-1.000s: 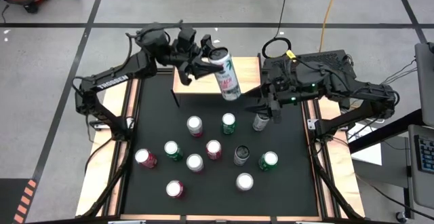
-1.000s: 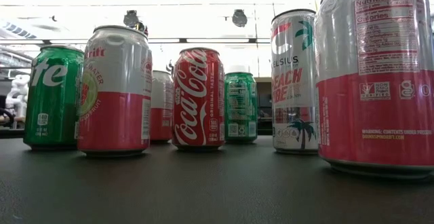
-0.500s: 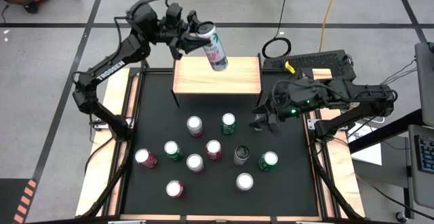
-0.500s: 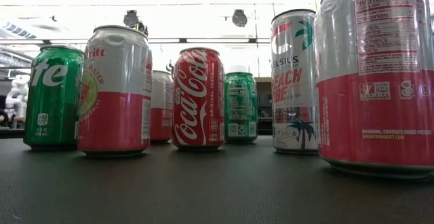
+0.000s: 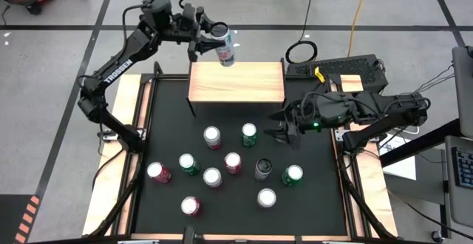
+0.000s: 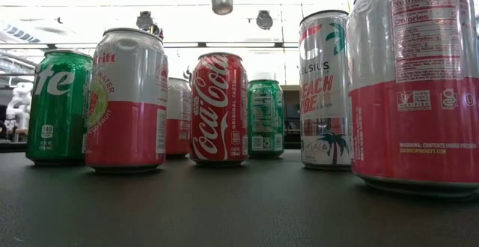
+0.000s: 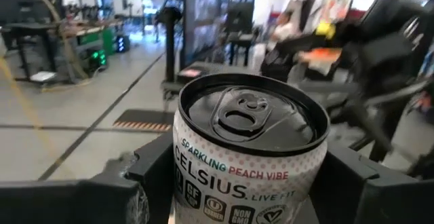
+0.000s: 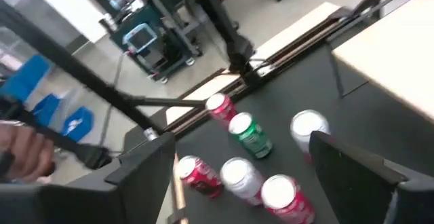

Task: Place canned beverage on shelf
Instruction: Put the bottom right white pink soda can on the shelf

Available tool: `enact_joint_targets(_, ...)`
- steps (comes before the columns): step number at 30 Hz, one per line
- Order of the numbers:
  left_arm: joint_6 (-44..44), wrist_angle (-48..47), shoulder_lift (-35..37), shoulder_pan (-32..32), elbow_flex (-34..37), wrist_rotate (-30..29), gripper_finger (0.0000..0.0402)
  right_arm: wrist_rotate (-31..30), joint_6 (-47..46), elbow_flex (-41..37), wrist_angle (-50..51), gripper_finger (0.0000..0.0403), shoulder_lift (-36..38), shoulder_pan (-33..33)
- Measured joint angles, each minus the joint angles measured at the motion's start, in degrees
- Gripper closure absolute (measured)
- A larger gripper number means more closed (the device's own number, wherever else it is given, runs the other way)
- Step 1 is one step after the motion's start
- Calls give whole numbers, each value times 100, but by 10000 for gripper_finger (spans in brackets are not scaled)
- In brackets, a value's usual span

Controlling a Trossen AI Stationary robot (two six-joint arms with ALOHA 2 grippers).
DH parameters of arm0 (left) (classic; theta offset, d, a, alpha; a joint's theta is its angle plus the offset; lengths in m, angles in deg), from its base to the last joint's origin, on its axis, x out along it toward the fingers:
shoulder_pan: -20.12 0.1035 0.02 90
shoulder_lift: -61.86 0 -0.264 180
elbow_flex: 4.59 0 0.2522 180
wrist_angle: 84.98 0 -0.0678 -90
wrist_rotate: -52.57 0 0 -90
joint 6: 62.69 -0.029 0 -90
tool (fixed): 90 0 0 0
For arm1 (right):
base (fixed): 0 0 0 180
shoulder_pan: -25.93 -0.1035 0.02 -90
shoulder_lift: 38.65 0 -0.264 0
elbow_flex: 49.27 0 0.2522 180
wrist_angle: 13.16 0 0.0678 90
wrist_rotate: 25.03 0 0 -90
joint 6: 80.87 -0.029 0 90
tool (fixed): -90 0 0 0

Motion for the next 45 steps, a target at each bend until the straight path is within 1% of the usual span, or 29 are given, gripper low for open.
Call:
enact_joint_targets(3, -294, -315, -17, 40, 2, -183, 148, -296, 78, 0, 11, 83, 2, 15)
enact_joint_targets(5, -287, -441, -17, 62, 2, -327, 148, -446, 150, 0, 11, 83, 7, 55)
enact_joint_targets(10, -245, -510, -17, 38, 2, -956, 148, -446, 211, 0, 11, 83, 9, 218)
enact_joint_targets(13, 62, -508, -17, -33, 2, -1334, 148, -442, 234, 0, 11, 83, 9, 298)
enact_joint_targets(15, 290, -509, -19, -80, 2, -1386, 148, -437, 205, 0, 13, 83, 9, 354)
enact_joint_targets(17, 295, -508, -19, -105, 2, -1381, 148, -437, 135, 0, 13, 83, 9, 399)
enact_joint_targets(21, 35, -482, -19, -128, 16, -1529, 148, -431, -59, -2, 11, 83, 9, 442)
enact_joint_targets(25, -553, -482, -22, -59, 220, -1550, 148, -406, -219, -2, 11, 83, 9, 444)
enact_joint_targets(29, -996, -446, -129, 155, 343, -1164, 148, -269, -260, -2, 13, 83, 9, 444)
enact_joint_targets(33, -1117, -347, -407, 406, 343, -500, 148, -267, -263, -2, 13, 83, 9, 444)
enact_joint_targets(38, -1150, -38, -914, 683, 343, 161, 148, -270, -231, -2, 19, 83, 11, 444)
enact_joint_targets(41, -1142, -66, -1188, 817, 343, 375, 148, -271, -221, -2, 60, 83, 11, 444)
enact_joint_targets(45, -1023, -127, -1367, 877, 343, 538, 148, -269, -202, -2, 115, 83, 11, 444)
